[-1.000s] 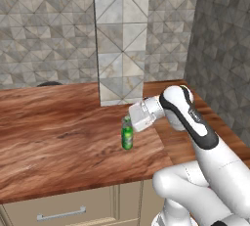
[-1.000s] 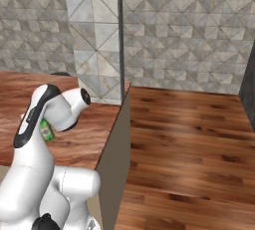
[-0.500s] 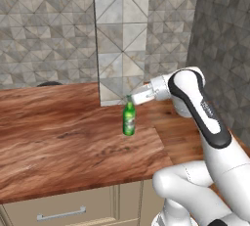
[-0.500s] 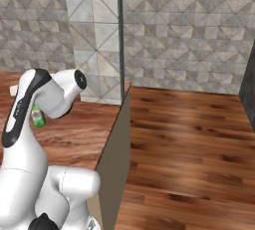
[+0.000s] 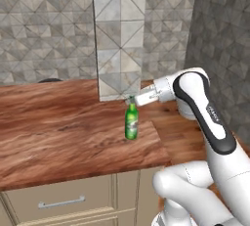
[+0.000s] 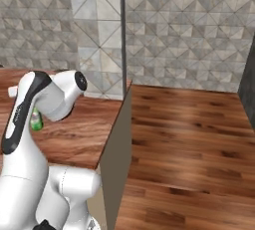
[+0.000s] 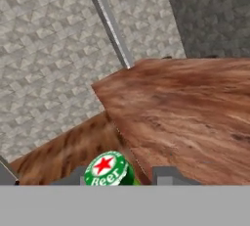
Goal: Pick the beer from the counter and place it in the open cabinet.
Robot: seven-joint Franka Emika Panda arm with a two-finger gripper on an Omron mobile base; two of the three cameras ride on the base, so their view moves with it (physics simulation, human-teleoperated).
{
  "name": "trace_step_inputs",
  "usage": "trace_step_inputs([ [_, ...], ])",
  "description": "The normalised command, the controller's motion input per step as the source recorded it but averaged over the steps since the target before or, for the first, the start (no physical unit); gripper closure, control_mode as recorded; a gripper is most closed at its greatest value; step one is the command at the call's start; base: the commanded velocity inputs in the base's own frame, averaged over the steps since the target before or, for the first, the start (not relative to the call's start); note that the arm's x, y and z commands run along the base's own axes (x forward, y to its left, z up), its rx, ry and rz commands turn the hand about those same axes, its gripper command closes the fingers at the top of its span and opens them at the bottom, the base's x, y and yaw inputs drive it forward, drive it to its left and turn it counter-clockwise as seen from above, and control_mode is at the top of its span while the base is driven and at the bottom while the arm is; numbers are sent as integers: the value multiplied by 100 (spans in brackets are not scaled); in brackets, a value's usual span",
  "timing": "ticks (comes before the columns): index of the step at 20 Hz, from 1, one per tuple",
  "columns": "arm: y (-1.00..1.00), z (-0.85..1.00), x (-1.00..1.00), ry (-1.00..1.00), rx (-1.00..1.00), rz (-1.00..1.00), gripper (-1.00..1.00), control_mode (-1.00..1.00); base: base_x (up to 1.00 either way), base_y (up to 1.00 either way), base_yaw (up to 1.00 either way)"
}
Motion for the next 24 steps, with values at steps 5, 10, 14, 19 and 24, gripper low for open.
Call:
trace_step_inputs([
  [5, 0, 0, 0, 0, 0, 0, 100, 100, -100, -9, 19],
  [10, 0, 0, 0, 0, 0, 0, 100, 100, -87, 0, 47],
  [14, 0, 0, 0, 0, 0, 0, 100, 100, -44, 0, 64],
  [19, 0, 0, 0, 0, 0, 0, 100, 100, 0, -2, 79],
  [24, 0, 0, 0, 0, 0, 0, 100, 100, 1, 2, 76],
])
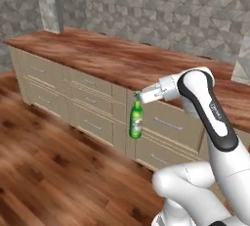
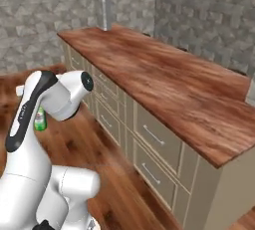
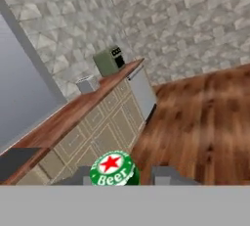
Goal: Pick the beer from the counter and place it in the open cabinet.
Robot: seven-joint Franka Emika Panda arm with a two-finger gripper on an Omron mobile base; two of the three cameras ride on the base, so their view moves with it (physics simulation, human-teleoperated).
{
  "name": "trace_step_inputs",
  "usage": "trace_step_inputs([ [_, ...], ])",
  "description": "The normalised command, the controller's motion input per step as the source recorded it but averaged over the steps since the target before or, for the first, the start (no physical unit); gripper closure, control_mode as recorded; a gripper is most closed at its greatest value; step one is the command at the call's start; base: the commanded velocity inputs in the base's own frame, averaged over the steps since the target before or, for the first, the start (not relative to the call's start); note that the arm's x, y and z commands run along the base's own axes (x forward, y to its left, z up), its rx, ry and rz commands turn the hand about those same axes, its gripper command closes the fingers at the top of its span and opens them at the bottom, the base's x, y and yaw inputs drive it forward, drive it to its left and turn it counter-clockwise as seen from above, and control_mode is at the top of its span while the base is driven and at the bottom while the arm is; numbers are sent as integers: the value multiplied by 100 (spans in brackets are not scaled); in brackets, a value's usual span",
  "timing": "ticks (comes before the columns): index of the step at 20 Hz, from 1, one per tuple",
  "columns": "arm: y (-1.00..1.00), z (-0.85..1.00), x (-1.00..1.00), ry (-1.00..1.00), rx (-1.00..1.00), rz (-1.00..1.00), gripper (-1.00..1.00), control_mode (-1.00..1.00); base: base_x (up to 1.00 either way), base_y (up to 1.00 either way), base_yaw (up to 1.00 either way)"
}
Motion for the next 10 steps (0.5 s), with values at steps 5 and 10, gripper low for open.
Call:
trace_step_inputs([
  [5, 0, 0, 0, 0, 0, 0, 100, 100, -11, -11, 72],
  [10, 0, 0, 0, 0, 0, 0, 100, 100, -5, -4, 65],
])
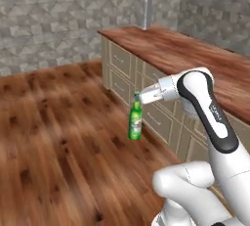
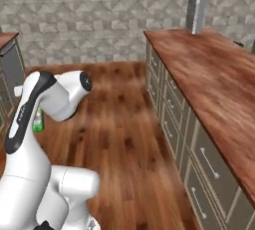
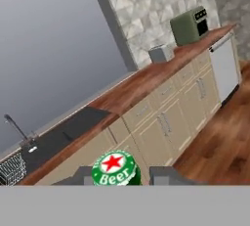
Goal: Pick the beer from the counter and place it in the open cabinet.
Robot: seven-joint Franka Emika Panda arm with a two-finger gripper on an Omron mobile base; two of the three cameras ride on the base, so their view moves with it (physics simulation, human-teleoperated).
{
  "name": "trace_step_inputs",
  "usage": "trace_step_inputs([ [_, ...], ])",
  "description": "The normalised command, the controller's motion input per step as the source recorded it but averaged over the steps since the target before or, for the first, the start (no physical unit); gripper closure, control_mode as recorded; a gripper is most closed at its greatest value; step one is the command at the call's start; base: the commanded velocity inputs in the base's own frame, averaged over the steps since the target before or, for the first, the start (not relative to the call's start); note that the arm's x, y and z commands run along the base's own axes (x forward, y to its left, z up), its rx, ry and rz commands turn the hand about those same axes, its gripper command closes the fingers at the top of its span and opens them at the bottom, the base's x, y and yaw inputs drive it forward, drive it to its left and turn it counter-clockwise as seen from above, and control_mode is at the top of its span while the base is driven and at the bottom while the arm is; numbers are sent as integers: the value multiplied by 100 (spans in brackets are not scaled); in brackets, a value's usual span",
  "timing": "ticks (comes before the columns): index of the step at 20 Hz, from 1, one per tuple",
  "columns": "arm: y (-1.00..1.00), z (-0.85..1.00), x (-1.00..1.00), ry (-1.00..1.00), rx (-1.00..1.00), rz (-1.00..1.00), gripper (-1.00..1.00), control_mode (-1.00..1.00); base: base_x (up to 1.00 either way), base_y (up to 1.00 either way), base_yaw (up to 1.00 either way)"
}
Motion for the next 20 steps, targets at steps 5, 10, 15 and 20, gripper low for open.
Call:
trace_step_inputs([
  [5, 0, 0, 0, 0, 0, 0, 100, 100, 0, -4, 70],
  [10, 0, 0, 0, 0, 0, 0, 100, 100, -1, -1, 72],
  [15, 0, 0, 0, 0, 0, 0, 100, 100, -7, -6, 75],
  [20, 0, 0, 0, 0, 0, 0, 100, 100, -12, -16, 72],
])
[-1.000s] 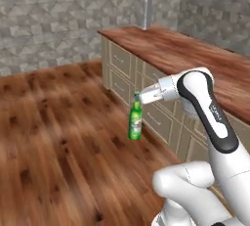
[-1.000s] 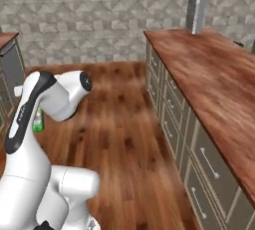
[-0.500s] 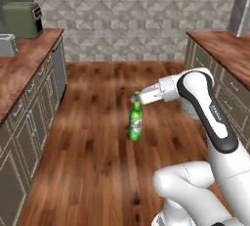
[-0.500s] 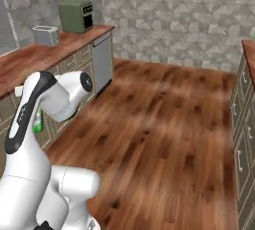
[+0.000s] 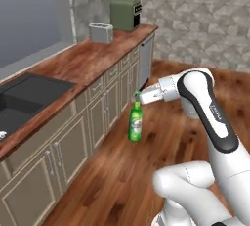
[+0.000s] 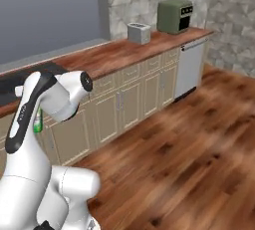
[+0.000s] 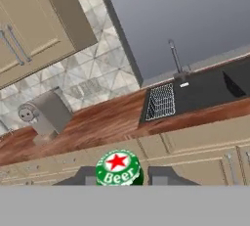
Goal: Pick the beer from the counter and place it in the open cabinet.
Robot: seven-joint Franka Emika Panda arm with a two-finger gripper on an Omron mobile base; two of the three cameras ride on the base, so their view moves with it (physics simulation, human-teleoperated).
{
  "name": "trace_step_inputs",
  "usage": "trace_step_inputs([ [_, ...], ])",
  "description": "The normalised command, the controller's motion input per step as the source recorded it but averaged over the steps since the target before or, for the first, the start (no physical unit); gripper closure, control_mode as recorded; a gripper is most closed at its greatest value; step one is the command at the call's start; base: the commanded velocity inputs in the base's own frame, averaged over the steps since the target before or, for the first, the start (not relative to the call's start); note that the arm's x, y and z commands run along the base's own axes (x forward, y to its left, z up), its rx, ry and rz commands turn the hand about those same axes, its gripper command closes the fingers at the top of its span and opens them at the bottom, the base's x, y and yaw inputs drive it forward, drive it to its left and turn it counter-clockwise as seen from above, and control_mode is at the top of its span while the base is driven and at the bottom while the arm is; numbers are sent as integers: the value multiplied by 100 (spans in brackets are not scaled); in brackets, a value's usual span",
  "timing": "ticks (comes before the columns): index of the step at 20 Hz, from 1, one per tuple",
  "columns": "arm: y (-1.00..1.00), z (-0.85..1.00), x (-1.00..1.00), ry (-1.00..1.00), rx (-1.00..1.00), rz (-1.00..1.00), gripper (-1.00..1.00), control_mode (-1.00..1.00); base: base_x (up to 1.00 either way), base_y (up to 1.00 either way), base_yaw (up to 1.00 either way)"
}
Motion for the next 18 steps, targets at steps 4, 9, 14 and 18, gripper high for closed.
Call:
trace_step_inputs([
  [4, 0, 0, 0, 0, 0, 0, 100, 100, -11, -16, 71],
  [9, 0, 0, 0, 0, 0, 0, 100, 100, -8, -14, 73],
  [14, 0, 0, 0, 0, 0, 0, 100, 100, -15, -36, 64],
  [18, 0, 0, 0, 0, 0, 0, 100, 100, -18, -51, 59],
])
